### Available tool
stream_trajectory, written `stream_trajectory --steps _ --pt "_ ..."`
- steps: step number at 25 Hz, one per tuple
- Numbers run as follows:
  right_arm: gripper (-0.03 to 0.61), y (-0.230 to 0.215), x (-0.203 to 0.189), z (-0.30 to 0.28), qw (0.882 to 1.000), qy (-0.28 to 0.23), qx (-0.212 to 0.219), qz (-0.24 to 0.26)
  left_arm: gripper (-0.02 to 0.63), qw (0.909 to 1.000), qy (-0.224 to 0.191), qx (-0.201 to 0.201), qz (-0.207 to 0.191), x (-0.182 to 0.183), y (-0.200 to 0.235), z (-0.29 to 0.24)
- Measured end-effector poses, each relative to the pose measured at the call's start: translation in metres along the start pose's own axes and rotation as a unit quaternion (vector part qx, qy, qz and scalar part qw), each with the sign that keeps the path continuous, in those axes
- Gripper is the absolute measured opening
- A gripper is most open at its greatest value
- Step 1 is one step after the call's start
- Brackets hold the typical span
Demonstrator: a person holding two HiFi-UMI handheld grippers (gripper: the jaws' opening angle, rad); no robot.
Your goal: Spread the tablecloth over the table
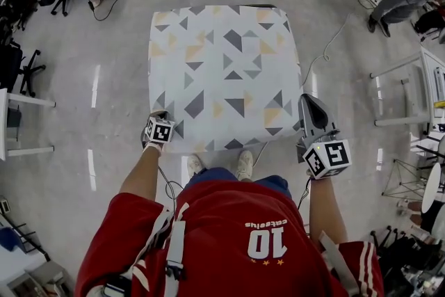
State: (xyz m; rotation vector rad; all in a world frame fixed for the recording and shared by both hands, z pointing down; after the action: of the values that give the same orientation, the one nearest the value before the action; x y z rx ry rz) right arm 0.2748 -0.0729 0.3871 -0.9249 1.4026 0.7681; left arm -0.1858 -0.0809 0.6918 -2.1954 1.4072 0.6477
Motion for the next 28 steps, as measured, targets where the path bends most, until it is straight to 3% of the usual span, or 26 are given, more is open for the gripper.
stream_trajectory --steps 6,9,13,18,24,26,28 --pt "0.014 -0.006 0.005 0.004 1.000 -0.008 -0.018 0.002 0.005 0.9938 -0.108 -0.027 0.006 0.052 -0.029 0.016" --pt "0.014 -0.011 0.012 0.005 0.999 -0.019 -0.026 0.001 0.005 0.9821 -0.185 -0.030 0.020 0.100 -0.043 0.041" --pt "0.014 -0.011 0.025 0.005 0.999 -0.038 -0.030 0.002 0.005 0.9522 -0.302 -0.042 0.015 0.180 -0.059 0.095" --pt "0.014 -0.006 0.043 0.008 0.998 -0.056 -0.027 0.003 0.005 0.9125 -0.405 -0.053 0.024 0.260 -0.068 0.170" --pt "0.014 -0.005 0.058 0.013 0.997 -0.075 -0.036 0.006 0.005 0.8650 -0.496 -0.078 -0.009 0.308 -0.089 0.257" --pt "0.014 -0.008 0.060 0.014 0.996 -0.078 -0.048 0.002 0.005 0.8528 -0.515 -0.085 -0.024 0.314 -0.093 0.276" --pt "0.014 -0.010 0.061 0.014 0.995 -0.081 -0.056 -0.002 0.004 0.8466 -0.524 -0.086 -0.031 0.317 -0.095 0.286"
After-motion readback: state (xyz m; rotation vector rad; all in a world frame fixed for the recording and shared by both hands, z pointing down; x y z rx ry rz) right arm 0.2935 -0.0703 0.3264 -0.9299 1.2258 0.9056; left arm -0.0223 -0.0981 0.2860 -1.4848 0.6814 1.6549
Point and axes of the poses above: the fingertips, and each gripper's own axes: z backward along the fingers, y to its left, x out of its top, the point moved 7 cm from there along z, backward along the fingers, and after that the axes turned 9 degrees about -y, right-handed, at the moved point
